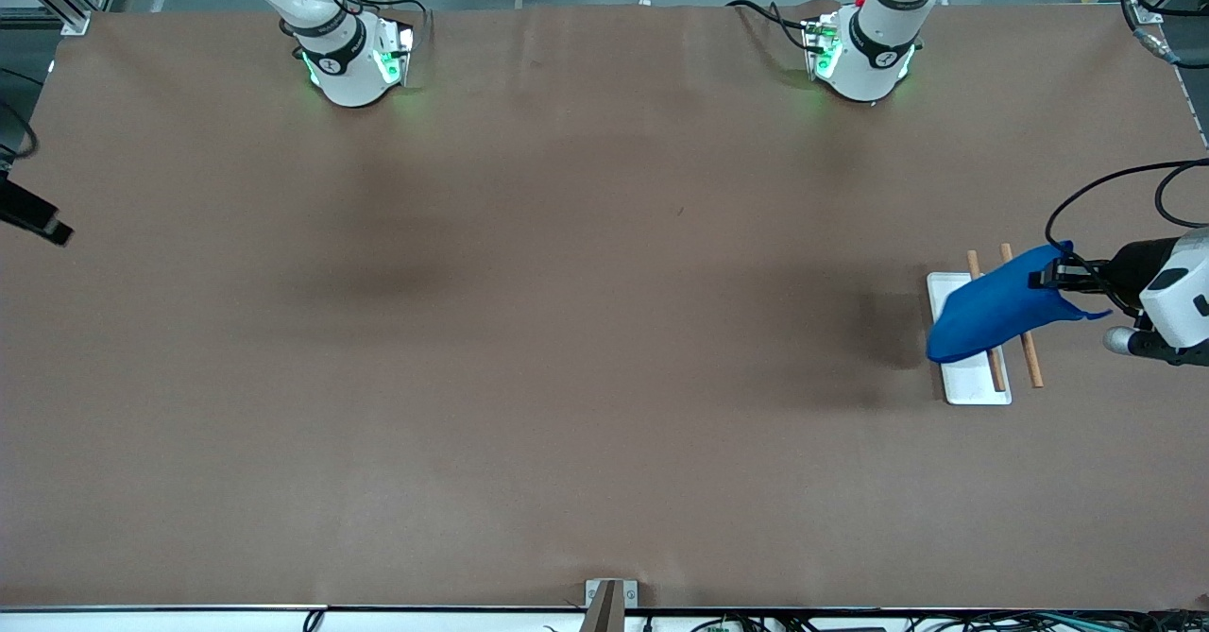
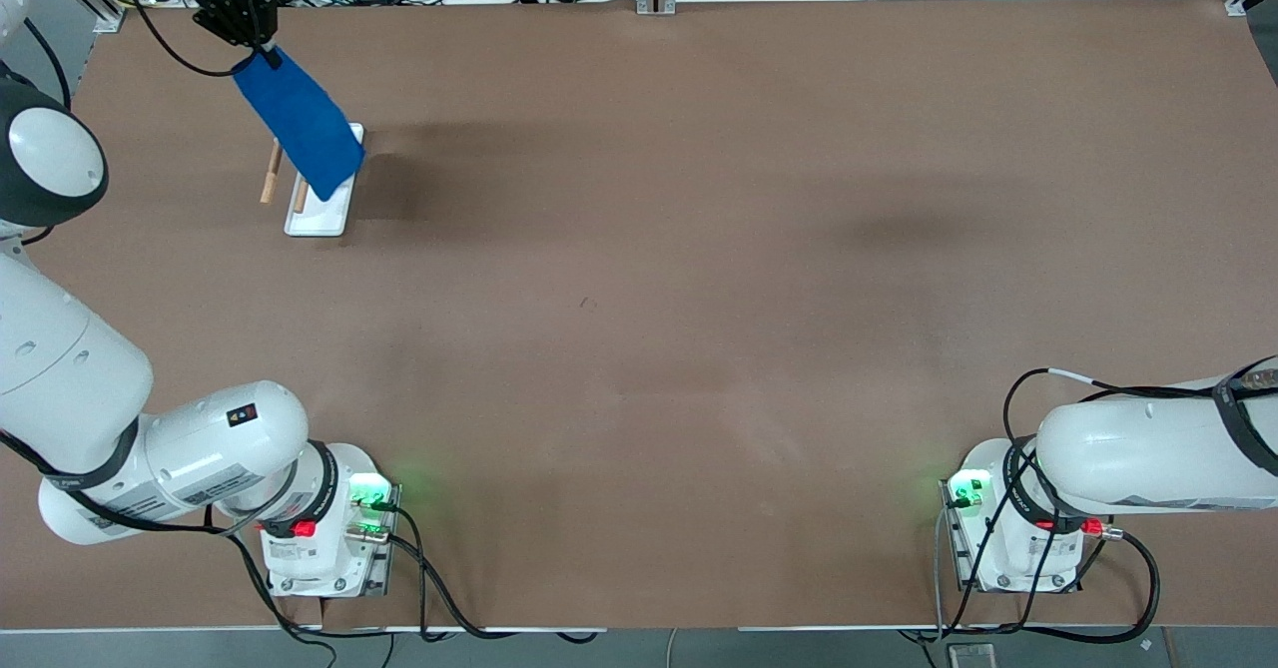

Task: Right arm passes towel to left arm to hang

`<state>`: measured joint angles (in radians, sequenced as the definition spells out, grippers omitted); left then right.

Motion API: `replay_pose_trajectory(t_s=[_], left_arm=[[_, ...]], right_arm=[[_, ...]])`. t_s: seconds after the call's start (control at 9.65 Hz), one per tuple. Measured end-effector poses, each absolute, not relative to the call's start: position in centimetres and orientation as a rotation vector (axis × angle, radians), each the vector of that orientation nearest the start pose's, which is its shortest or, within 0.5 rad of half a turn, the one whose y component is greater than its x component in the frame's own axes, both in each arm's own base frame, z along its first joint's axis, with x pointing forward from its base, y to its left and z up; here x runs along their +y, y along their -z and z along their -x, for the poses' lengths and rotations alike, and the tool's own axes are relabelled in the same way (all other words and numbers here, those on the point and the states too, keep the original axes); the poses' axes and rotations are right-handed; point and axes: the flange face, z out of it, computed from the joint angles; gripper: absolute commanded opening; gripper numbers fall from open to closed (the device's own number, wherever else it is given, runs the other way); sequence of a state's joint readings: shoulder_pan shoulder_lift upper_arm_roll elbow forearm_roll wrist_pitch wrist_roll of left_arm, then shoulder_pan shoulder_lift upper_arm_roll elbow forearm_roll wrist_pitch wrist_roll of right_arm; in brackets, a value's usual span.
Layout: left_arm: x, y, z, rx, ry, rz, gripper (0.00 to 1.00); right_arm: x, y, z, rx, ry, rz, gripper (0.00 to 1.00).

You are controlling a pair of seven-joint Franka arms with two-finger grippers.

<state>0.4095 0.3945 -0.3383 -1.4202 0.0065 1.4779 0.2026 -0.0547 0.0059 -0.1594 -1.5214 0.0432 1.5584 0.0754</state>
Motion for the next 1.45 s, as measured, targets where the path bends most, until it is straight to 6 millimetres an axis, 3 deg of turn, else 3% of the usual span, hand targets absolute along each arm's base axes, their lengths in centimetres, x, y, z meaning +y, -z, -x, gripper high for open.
replay_pose_trajectory(t_s=[0.21,0.52,0.73,1.04,1.45], left_arm=[[9.0,-45.7,-63.0,0.311,-0.501,3.173,0.0],[10.8,-44.1,-63.1,0.375,-0.545,3.122,0.0],[11.4,-44.1,-63.1,0.425,-0.55,3.076,0.0],[12.2,-44.2,-63.3,0.451,-0.538,3.018,0.0],[15.5,-41.4,-63.5,0.409,-0.558,3.037,0.0]], right_arm=[[-12.2,-64.9,-53.3,0.468,0.024,3.064,1.0],[-10.0,-65.0,-53.7,0.391,0.018,3.126,1.0],[-8.6,-65.5,-53.5,0.334,0.019,3.159,1.0],[-8.3,-66.2,-53.0,0.304,0.027,3.164,1.0],[-8.4,-66.2,-53.0,0.297,0.027,3.165,1.0]])
